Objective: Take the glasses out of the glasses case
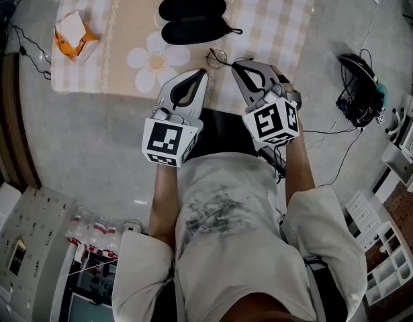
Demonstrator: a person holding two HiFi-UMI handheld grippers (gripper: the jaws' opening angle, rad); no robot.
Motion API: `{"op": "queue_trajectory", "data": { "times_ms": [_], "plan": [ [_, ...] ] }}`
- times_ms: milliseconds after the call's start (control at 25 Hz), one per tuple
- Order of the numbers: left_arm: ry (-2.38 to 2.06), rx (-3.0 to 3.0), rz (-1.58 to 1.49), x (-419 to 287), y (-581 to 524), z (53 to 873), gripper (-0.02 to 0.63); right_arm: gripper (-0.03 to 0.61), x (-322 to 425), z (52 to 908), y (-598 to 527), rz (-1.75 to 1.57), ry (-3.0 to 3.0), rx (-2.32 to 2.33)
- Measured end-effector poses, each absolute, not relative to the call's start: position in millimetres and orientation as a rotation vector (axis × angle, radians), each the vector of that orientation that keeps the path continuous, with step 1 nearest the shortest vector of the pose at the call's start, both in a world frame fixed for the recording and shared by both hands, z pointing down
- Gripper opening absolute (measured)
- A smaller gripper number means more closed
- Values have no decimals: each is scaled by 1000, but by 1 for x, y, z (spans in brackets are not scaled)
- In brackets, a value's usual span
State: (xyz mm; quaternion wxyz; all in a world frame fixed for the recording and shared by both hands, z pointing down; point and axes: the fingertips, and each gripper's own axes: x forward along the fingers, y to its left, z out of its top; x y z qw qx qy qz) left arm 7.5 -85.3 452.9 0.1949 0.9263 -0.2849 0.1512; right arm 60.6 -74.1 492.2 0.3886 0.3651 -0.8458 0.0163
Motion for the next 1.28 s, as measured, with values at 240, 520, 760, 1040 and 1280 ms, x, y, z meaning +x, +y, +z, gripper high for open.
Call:
{"op": "queue_trajectory", "data": {
  "times_ms": [240, 520, 760, 1040, 1280],
  "plan": [
    [-826, 2654, 343, 6, -98, 416, 9, 17, 68, 444, -80, 68, -2218, 1077],
    [-844, 2723, 296, 4, -96, 385, 9, 17, 70, 402, -75, 170, -2361, 1213],
    [-861, 2731, 284, -2, -88, 380, 9, 17, 72, 387, -63, 221, -2426, 1241],
    [-856, 2723, 299, -4, -80, 383, 9, 15, 72, 385, -58, 245, -2438, 1237],
    [-859, 2712, 296, -2, -79, 384, 9, 15, 73, 386, -57, 252, -2441, 1221]
  ]
}}
